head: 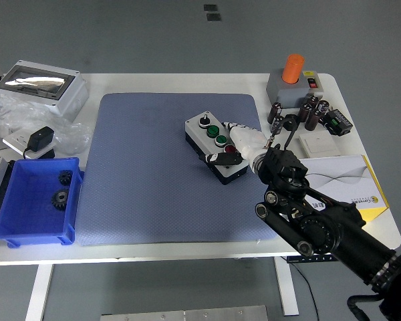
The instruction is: Pick up the button,place it on the desk,press the button,press the button
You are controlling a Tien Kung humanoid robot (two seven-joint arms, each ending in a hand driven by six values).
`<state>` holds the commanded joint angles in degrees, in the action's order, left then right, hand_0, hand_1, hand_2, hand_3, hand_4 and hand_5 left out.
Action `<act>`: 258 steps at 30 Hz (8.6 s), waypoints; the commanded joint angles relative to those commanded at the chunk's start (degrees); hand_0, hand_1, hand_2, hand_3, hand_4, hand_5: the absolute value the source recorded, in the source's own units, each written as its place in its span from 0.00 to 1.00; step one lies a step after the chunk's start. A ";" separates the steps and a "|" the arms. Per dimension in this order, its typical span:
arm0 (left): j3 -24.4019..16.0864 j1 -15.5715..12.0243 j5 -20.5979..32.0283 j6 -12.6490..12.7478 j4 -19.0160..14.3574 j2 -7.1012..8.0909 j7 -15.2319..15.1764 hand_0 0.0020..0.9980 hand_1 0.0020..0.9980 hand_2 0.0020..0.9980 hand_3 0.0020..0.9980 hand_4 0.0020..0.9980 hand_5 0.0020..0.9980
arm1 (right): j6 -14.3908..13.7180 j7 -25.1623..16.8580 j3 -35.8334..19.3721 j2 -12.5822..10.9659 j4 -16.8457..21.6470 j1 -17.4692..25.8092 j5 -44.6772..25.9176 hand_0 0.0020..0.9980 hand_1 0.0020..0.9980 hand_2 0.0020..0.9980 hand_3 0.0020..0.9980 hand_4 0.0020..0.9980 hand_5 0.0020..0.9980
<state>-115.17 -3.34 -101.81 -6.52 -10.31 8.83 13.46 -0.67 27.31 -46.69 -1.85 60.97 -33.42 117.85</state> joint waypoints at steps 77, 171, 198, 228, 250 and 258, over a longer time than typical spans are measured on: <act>-0.15 0.31 -0.46 0.06 0.00 -0.37 -5.58 0.71 0.69 0.68 0.82 0.94 0.80 | -5.10 -0.08 12.70 -1.64 0.21 -3.36 12.00 0.13 0.32 0.34 0.49 0.29 0.00; 0.14 0.54 -0.84 -1.28 0.00 -1.06 -4.53 0.71 0.69 0.68 0.82 0.96 0.84 | 3.06 -23.08 22.59 -13.04 14.39 -9.42 -2.24 0.75 0.83 0.90 0.97 0.71 0.06; -0.25 0.44 -0.90 -1.44 0.00 -0.98 -4.31 0.71 0.69 0.68 0.81 0.95 0.84 | 7.22 -21.72 18.48 -21.81 23.47 -9.87 -7.69 0.64 0.66 0.61 0.84 0.41 0.05; -0.48 0.51 -1.23 -1.57 0.00 -0.89 -4.01 0.71 0.70 0.68 0.81 0.95 0.84 | 9.22 -20.47 21.59 -17.26 18.30 -11.02 -9.48 0.18 0.18 0.17 0.73 0.18 0.00; -0.08 0.29 -0.69 -1.29 0.00 -1.12 -4.25 0.71 0.70 0.68 0.81 0.95 0.86 | 0.66 -27.63 7.24 -20.54 23.91 -3.56 -23.99 0.18 0.17 0.17 0.71 0.18 0.00; 0.31 0.21 -0.43 -1.04 0.00 -1.52 -3.94 0.71 0.70 0.68 0.81 0.95 0.86 | -8.32 -30.05 0.40 -18.83 20.87 5.74 -18.80 0.21 0.20 0.22 0.72 0.37 0.05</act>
<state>-114.86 -3.12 -102.24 -7.55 -10.31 7.31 9.53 -9.00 -2.74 -46.29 -20.68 81.84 -27.68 99.05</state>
